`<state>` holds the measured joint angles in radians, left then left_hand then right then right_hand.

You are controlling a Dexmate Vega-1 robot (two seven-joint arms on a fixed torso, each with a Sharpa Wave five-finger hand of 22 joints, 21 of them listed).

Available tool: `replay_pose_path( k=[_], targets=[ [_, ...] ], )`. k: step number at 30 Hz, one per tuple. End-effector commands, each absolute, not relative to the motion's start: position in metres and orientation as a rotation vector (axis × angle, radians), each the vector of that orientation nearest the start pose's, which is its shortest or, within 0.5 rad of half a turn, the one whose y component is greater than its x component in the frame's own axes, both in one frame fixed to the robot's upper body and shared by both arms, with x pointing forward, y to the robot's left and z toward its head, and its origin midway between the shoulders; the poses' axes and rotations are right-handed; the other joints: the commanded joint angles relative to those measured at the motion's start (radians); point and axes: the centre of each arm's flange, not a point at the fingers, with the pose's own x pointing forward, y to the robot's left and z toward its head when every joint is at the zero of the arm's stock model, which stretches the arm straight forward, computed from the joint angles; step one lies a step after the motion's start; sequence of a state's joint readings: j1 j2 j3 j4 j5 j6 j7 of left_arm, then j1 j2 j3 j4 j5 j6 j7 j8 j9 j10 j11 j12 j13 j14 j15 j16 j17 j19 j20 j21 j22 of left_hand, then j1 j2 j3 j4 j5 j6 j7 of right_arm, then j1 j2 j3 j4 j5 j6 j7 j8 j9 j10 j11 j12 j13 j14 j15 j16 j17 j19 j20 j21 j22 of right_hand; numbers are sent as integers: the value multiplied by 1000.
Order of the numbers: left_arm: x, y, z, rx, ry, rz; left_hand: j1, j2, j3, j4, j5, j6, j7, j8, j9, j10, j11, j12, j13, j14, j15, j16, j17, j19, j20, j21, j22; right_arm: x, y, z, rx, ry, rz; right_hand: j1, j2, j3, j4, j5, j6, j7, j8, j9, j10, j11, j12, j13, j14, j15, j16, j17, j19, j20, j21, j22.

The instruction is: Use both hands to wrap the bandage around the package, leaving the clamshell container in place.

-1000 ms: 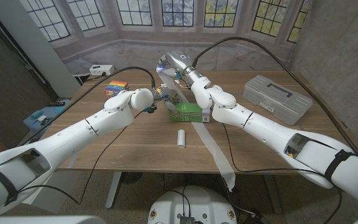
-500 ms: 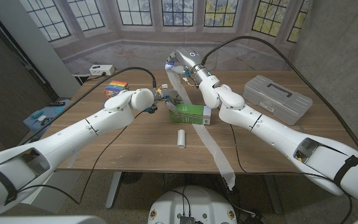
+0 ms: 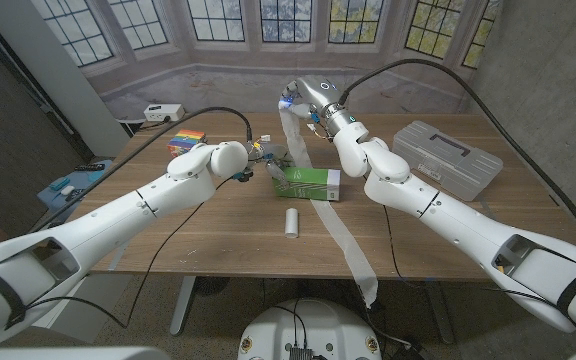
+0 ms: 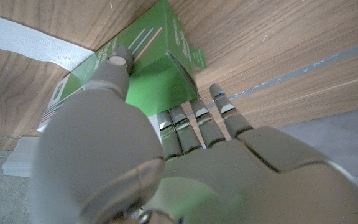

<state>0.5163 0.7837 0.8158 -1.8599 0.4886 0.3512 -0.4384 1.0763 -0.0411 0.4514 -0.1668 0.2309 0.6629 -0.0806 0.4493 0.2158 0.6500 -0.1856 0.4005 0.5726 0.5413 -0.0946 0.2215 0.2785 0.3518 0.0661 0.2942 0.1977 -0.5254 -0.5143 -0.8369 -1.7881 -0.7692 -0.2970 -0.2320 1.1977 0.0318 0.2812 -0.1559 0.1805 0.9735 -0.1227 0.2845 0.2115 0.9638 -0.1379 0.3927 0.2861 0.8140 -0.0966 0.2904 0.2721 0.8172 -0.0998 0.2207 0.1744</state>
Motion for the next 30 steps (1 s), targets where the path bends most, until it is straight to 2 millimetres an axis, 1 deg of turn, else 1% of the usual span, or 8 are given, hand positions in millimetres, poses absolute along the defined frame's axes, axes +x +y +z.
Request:
replay_pose_path(
  k=[1, 6, 15, 28, 30],
  targets=[
    [599, 151, 54, 1572, -423, -312, -8, 77, 10, 12, 10, 64, 18, 139, 6, 9, 1, 2, 5, 3, 2, -2, 3, -2, 0, 9, 4, 525, -70, 121, -1335, -1107, -235, 11, 3, -2, -1, -1, 5, -1, -4, 4, 10, 1, -3, 4, 11, -135, -2, 1, 7, -34, -4, 5],
    [602, 150, 57, 1573, -430, -310, -9, 78, 11, 12, 10, 64, 17, 140, 5, 7, -2, 1, 6, 5, 3, -2, 2, -2, 0, 9, 4, 516, -73, 119, -1330, -1096, -242, 11, 3, -3, -1, -1, 7, 0, -4, 4, 12, 1, -3, 5, 11, -135, -2, 2, 7, -33, -4, 5],
    [605, 144, 62, 1577, -445, -309, -11, 78, 11, 13, 10, 64, 16, 140, 5, 12, 2, 2, 7, 5, 4, -2, 2, -2, 0, 9, 4, 499, -77, 115, -1312, -1092, -257, 13, 5, -5, -1, -1, 6, 0, -5, 5, 11, 1, -4, 5, 11, -136, -3, 2, 6, -33, -4, 5],
    [613, 136, 69, 1571, -467, -311, -12, 78, 12, 12, 10, 67, 19, 143, 5, 11, 1, 0, 9, 6, 2, -3, 1, -1, 0, 9, 4, 480, -74, 113, -1298, -1084, -259, 13, 7, -8, 0, 0, 7, 2, -6, 5, 11, 0, -5, 7, 11, -134, -3, 5, 6, -31, -4, 5],
    [614, 135, 70, 1569, -473, -310, -13, 80, 12, 14, 10, 65, 17, 143, 5, 9, 1, -1, 9, 6, 3, -3, 2, -1, 1, 9, 4, 478, -73, 112, -1303, -1083, -251, 12, 7, -9, 0, 0, 6, 4, -7, 5, 11, 1, -5, 7, 12, -134, -3, 5, 5, -31, -4, 5]
  ],
)
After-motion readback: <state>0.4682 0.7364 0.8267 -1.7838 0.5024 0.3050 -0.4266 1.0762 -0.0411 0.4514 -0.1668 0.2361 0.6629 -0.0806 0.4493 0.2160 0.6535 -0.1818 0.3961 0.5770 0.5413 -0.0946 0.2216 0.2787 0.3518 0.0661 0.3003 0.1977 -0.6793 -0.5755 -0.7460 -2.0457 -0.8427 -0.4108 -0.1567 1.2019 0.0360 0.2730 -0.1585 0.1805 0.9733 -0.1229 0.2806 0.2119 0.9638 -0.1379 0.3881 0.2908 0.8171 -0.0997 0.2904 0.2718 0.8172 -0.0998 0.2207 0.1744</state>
